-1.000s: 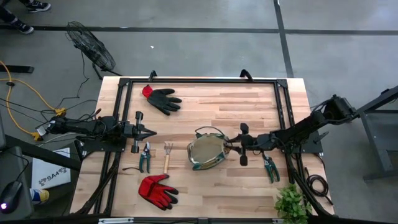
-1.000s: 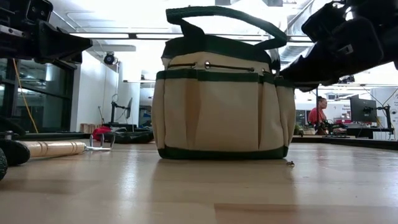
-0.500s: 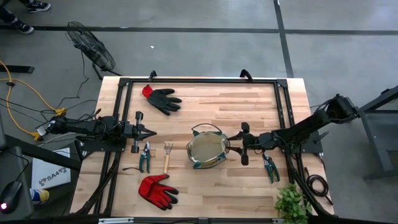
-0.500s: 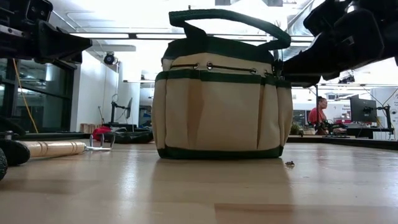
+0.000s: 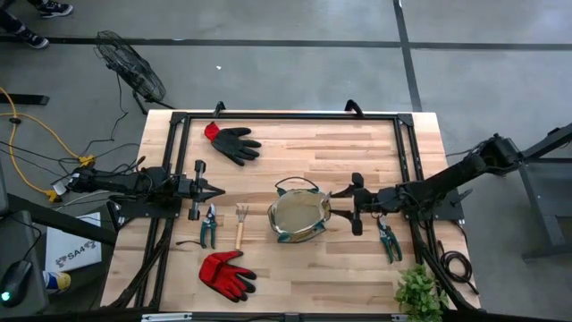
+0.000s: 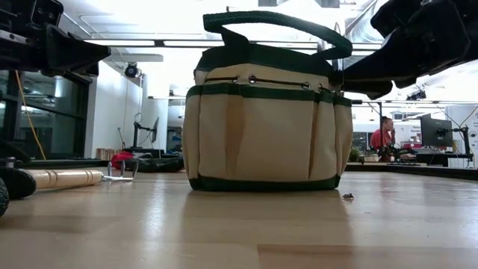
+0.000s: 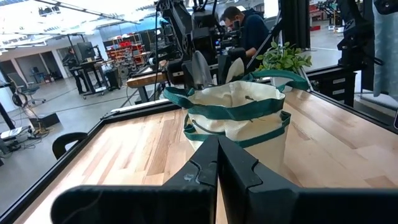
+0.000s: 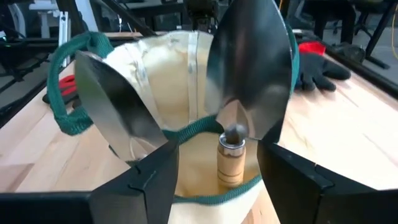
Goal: Pick & Place Garden tools in Gardening bag
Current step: Put the brown trowel into the gardening bag
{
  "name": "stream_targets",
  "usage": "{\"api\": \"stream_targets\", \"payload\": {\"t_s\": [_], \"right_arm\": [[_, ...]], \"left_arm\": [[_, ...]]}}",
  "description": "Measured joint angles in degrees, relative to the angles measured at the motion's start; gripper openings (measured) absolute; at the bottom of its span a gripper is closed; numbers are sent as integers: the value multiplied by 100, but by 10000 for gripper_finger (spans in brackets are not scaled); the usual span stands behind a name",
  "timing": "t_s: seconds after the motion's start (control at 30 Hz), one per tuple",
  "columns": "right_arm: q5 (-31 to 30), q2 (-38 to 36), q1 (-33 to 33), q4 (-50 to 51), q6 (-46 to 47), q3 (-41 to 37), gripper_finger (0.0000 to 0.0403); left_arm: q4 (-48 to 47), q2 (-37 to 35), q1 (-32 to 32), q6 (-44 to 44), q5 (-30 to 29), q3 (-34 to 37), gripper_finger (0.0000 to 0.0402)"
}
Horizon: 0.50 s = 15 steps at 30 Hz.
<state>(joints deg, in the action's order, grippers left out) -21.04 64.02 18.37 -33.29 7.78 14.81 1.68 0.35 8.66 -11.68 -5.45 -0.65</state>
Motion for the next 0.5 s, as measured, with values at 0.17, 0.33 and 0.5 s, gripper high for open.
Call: {"api": "stream_targets", "payload": {"t_s": [0.17,0.33,0.5], "right_arm": [[169,1,0,31,128,0,207],[174,1,0,54,139,0,196],[175,-1,0,54,165,0,171]], "left_arm": [[0,-1,1,-1,-1,0,0],[-1,1,-1,0,-2,0,0],[-1,0,0,0,-4,0,0]]}}
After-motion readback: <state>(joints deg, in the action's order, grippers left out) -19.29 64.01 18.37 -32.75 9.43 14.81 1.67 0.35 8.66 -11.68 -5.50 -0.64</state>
